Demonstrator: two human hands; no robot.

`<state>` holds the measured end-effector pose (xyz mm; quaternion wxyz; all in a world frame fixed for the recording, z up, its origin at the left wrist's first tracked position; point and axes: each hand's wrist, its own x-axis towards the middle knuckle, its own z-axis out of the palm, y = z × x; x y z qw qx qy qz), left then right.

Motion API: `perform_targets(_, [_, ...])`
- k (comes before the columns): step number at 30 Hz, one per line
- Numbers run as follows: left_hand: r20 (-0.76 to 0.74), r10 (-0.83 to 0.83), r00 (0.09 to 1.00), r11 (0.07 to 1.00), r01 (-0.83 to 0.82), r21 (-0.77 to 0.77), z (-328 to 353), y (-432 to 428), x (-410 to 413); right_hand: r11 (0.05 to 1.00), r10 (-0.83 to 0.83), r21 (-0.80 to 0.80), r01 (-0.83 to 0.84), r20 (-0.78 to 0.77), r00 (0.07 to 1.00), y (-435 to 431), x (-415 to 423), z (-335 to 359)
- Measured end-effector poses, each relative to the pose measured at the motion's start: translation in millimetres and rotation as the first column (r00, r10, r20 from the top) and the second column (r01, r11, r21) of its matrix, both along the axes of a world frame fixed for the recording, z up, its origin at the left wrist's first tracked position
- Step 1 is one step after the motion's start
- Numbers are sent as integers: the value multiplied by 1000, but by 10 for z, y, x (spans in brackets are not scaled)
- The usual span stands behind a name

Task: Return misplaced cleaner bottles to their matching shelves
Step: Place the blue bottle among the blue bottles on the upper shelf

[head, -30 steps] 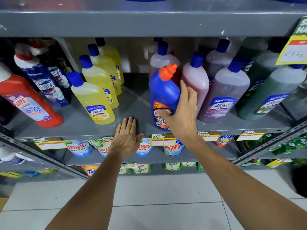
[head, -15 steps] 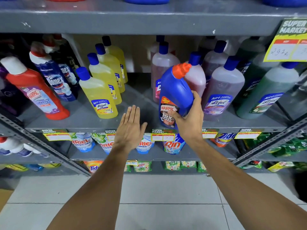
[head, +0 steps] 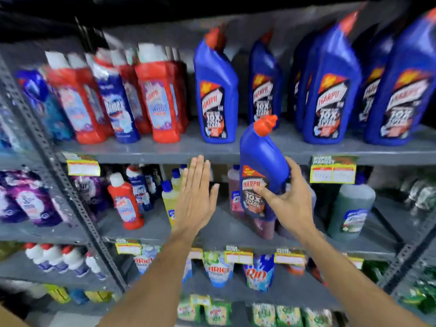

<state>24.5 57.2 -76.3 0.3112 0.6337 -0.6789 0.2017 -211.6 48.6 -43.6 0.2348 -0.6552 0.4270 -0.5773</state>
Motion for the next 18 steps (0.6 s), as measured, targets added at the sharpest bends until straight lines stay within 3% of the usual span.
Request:
perform_targets(6, [-24, 43, 999, 994, -40, 101, 588, -171, -21, 988, -15, -153, 24, 63, 998, -76, -154, 969])
perform_targets(13, [120, 34, 992, 952, -69, 297, 734, -437, -147, 990, -81, -110, 86, 49, 996, -481, -145, 1565])
perform_targets(18, [173, 75, 982, 953, -122, 279, 682, -519, -129, 997, -76, -3, 76, -18, 997, -892, -73, 1623])
